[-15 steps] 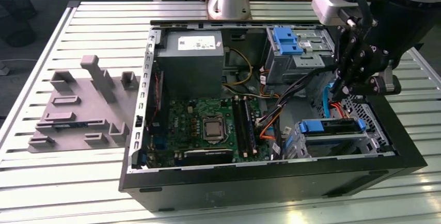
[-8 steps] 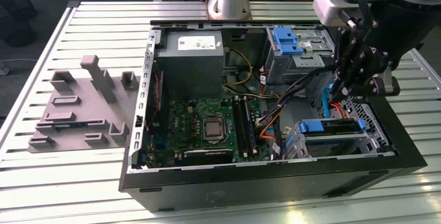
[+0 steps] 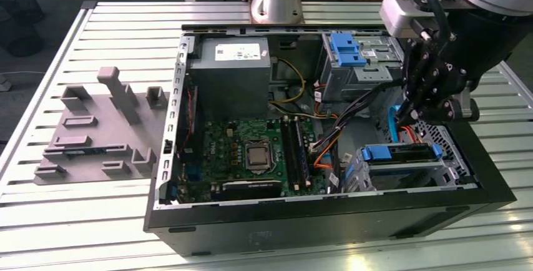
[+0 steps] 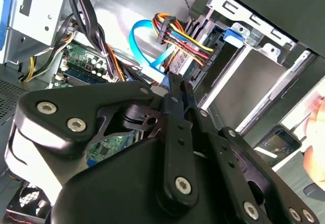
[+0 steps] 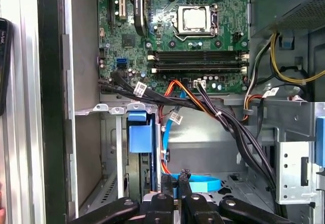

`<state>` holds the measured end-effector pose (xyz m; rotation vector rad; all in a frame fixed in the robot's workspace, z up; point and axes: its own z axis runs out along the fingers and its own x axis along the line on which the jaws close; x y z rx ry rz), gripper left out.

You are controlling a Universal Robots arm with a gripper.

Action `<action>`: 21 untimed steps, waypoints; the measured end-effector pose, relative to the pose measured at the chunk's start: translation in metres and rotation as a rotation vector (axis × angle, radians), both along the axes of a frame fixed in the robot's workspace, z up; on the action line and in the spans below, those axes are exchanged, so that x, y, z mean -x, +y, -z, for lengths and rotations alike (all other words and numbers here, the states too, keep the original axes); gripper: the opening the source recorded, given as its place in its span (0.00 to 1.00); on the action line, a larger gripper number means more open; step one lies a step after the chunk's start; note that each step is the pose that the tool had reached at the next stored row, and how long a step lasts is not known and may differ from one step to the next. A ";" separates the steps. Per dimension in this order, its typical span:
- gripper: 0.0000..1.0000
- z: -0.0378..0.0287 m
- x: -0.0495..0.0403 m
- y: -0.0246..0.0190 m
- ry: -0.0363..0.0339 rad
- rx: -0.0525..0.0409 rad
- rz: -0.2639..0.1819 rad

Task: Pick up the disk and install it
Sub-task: 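Insert the second disk wire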

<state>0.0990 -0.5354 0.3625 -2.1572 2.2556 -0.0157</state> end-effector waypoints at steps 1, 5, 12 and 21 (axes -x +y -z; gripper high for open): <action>0.16 0.0006 -0.0004 0.0000 0.0038 0.0006 0.001; 0.16 0.0021 -0.0013 -0.0012 0.0146 0.0039 0.005; 0.16 0.0076 -0.0014 -0.0110 0.0148 0.0034 0.010; 0.16 0.0202 -0.0045 -0.0113 0.0183 0.0038 0.035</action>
